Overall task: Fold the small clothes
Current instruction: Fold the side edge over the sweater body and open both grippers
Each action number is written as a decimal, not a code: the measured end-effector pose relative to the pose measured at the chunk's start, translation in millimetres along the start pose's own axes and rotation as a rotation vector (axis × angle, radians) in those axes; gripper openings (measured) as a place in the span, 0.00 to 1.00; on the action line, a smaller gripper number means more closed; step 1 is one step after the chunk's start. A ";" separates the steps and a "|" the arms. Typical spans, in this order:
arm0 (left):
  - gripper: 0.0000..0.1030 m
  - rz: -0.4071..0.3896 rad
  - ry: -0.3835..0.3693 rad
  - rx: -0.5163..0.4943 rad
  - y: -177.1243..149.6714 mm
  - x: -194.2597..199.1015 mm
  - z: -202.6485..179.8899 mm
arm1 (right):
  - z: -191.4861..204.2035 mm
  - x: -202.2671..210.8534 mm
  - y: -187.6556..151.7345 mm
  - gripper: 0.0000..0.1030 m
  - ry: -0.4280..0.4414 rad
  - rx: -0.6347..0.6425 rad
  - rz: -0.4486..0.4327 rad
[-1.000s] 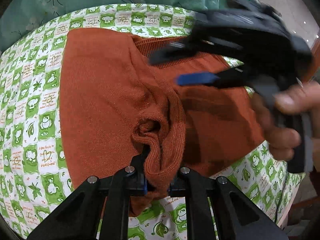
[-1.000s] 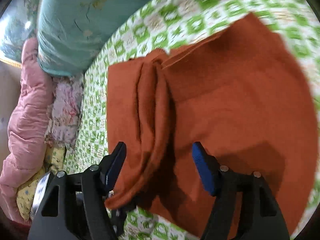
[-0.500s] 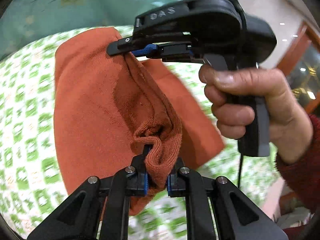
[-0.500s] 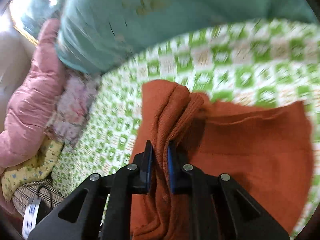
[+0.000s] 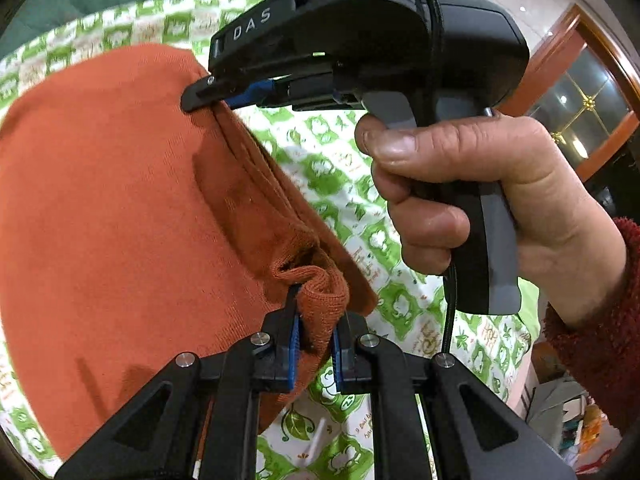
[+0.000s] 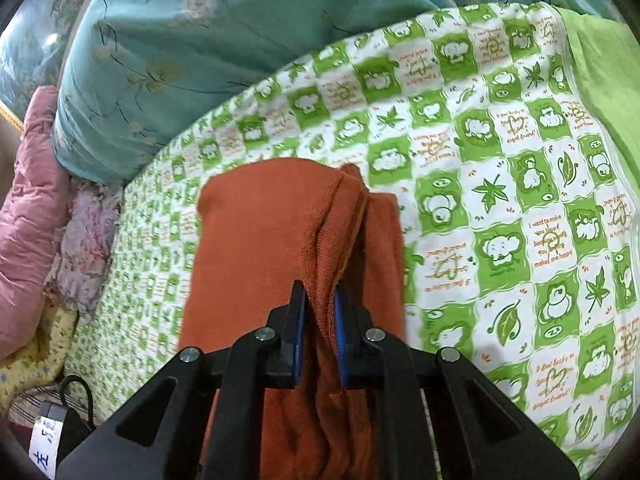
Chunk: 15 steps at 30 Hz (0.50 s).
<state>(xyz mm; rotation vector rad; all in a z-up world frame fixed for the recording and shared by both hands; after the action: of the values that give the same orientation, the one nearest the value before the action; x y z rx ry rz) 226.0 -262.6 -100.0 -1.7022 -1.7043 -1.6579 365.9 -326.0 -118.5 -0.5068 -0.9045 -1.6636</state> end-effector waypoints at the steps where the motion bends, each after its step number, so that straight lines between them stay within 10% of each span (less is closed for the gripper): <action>1: 0.11 0.003 -0.010 0.013 -0.3 -2.0 1.9 | -2.4 -4.0 -1.1 0.14 -0.002 -0.005 0.006; 15: 0.23 0.033 -0.073 0.029 -9.3 0.1 9.7 | -20.1 -8.0 -7.1 0.15 -0.046 -0.036 -0.007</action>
<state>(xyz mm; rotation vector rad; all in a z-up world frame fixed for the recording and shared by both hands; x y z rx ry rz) 223.7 -252.2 -108.1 -1.7885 -1.7145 -1.5670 364.0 -336.1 -138.8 -0.5684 -0.9121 -1.6831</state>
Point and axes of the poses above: each gripper's, at about its wrist camera, not at the fingertips, and x roughly against the way its jaws point, z to its left, y to its top, the point moved 6 cm from there along -x, roughly the way its jaws point, and after that the axes turned 11 degrees about -x, right-handed, at the moved point
